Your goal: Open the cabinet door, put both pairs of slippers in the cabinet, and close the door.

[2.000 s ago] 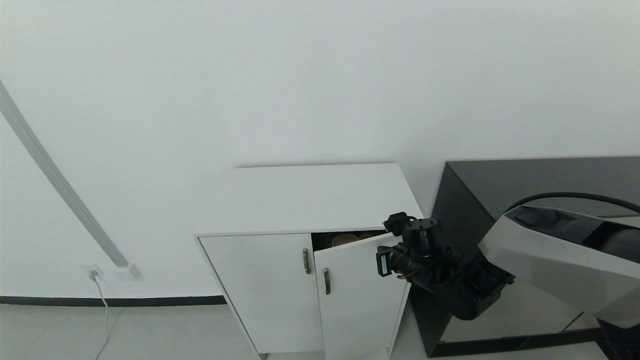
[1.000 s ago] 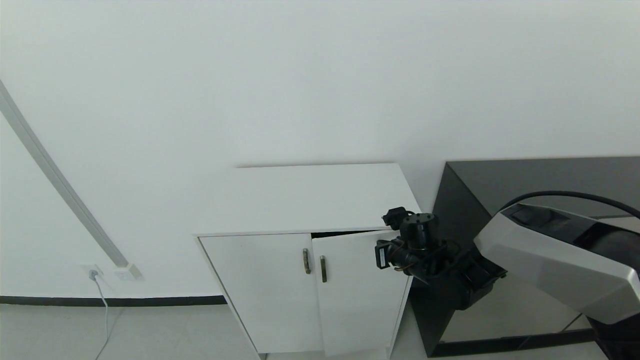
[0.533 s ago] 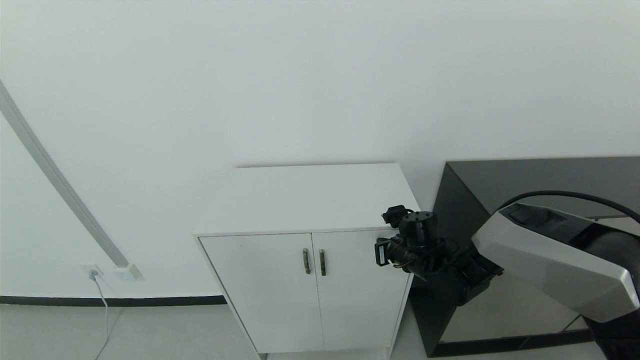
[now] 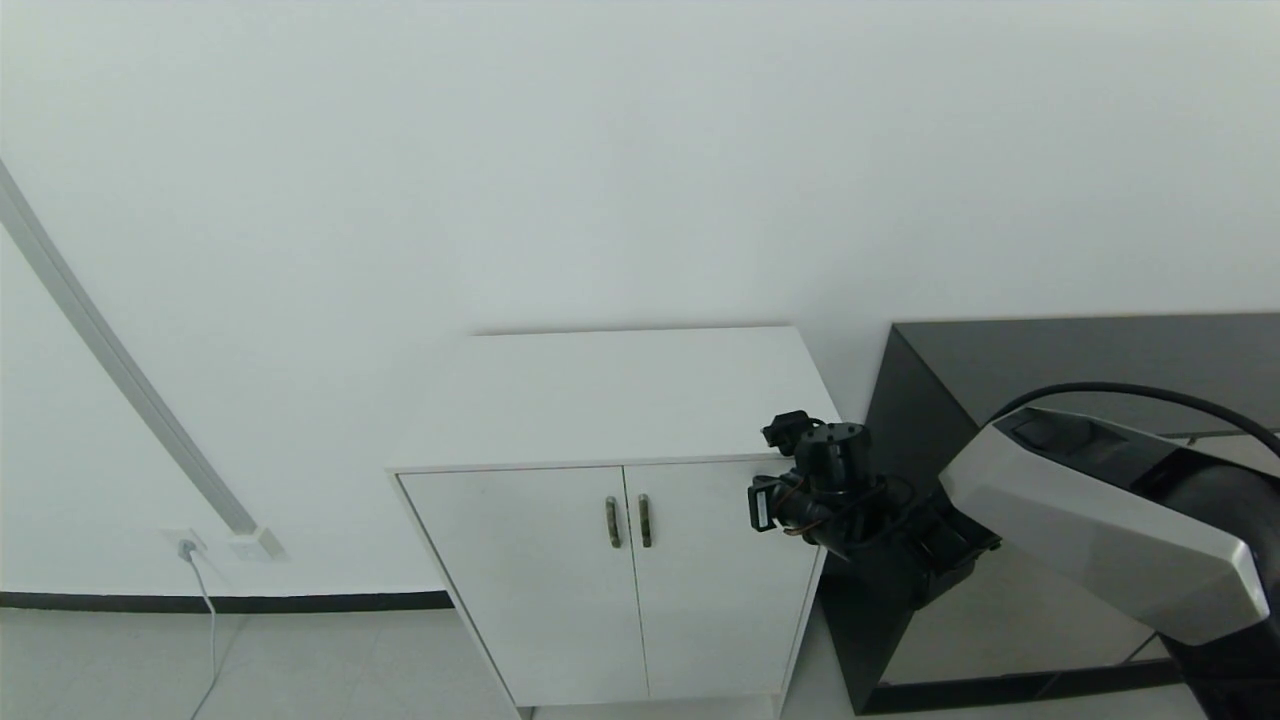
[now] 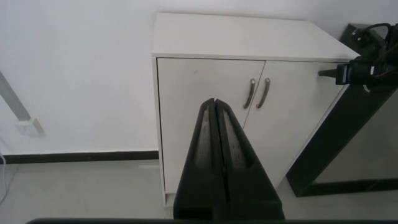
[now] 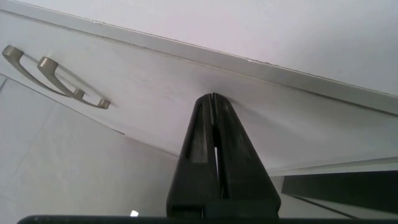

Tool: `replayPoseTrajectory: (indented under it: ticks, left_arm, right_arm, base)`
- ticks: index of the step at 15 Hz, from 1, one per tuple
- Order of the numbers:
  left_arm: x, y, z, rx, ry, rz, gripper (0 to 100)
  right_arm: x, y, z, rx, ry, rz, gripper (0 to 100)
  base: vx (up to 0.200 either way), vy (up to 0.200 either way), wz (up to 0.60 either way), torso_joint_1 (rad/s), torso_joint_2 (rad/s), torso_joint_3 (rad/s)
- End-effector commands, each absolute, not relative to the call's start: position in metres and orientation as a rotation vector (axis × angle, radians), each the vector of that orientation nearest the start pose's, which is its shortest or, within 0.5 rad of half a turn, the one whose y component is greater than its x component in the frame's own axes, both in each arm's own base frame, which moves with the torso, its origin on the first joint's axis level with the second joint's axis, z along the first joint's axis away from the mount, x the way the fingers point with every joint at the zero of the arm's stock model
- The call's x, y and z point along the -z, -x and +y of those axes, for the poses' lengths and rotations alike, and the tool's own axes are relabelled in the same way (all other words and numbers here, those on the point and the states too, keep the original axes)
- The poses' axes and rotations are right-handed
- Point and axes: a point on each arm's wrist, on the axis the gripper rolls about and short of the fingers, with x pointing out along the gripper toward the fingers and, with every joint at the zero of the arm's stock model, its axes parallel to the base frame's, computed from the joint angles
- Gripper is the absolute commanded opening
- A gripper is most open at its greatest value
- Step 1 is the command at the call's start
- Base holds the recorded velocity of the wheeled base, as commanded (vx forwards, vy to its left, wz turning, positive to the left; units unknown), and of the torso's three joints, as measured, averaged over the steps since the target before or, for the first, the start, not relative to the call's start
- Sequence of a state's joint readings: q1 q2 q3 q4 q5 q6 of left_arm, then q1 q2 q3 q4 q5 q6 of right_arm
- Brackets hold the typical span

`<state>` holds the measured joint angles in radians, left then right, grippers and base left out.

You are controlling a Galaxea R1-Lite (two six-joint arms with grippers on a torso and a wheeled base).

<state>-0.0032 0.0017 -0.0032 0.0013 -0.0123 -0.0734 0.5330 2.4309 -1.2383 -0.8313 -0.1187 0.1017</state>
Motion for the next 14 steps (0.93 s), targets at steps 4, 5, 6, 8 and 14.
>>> replayPoseTrajectory:
  ticks: [4,5,6,8,14]
  left_arm:
    - [-0.076,0.023,0.000,0.015,0.074,0.001,0]
    - [-0.076,0.023,0.000,0.015,0.074,0.001,0]
    - [-0.076,0.023,0.000,0.015,0.074,0.001,0]
    - [-0.076,0.023,0.000,0.015,0.074,-0.001,0]
    - [-0.076,0.023,0.000,0.015,0.075,0.001,0]
  right_arm:
    - [-0.025,-0.398,0.232,-0.390,0.016,0.358,0]
    - [-0.025,-0.397,0.231,-0.390,0.016,0.359,0]
    - [-0.025,-0.396,0.231,-0.390,0.017,0.362,0]
    - [-0.027,-0.385,0.228,-0.395,0.023,0.374,0]
    - [-0.053,-0.340,0.209,-0.388,0.021,0.344,0]
  base:
    - [0.000,0.000,0.00,0.000,0.00,0.000]
    - [0.000,0.000,0.00,0.000,0.00,0.000]
    - [0.000,0.000,0.00,0.000,0.00,0.000]
    - [0.000,0.000,0.00,0.000,0.00,0.000]
    - [0.000,0.000,0.00,0.000,0.00,0.000]
